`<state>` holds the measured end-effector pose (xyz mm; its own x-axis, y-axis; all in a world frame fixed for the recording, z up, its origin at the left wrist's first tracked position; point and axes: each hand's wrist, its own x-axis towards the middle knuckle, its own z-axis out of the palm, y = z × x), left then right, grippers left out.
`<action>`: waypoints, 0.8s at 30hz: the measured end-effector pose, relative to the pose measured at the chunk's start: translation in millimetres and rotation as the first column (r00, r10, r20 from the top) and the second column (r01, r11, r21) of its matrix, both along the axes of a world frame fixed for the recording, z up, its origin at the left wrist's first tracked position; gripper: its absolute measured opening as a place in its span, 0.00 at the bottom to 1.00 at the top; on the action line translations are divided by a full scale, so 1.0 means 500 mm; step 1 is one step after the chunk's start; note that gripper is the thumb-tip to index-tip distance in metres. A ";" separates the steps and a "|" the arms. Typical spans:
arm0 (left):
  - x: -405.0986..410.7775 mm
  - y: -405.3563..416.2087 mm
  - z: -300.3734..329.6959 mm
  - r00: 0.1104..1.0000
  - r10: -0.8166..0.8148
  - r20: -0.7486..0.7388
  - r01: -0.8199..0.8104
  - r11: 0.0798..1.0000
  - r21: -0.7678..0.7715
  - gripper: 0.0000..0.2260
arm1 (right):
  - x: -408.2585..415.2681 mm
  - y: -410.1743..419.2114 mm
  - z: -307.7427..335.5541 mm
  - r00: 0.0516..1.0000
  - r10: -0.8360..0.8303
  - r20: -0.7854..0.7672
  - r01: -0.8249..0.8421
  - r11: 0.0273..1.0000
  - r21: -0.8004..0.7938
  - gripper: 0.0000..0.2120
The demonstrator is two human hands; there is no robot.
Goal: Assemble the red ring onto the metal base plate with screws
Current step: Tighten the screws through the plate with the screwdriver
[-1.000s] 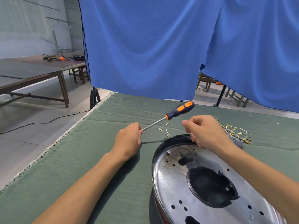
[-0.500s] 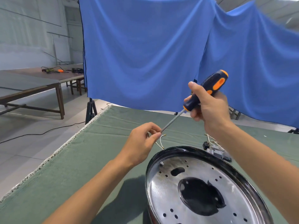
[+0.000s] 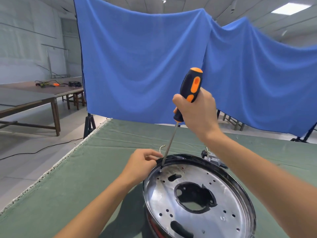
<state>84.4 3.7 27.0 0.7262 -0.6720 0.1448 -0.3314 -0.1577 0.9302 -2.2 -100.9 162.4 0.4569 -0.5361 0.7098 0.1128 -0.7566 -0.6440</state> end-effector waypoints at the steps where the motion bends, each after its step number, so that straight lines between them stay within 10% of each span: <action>1: -0.001 -0.001 -0.004 1.000 -0.004 0.005 0.004 1.000 -0.005 0.18 | 0.001 0.000 -0.003 1.000 0.012 0.001 -0.012 1.000 0.004 0.11; 24: 0.002 -0.006 -0.019 1.000 -0.007 0.023 0.007 1.000 0.015 0.19 | 0.020 -0.006 -0.034 1.000 -0.004 -0.027 0.003 0.999 -0.037 0.11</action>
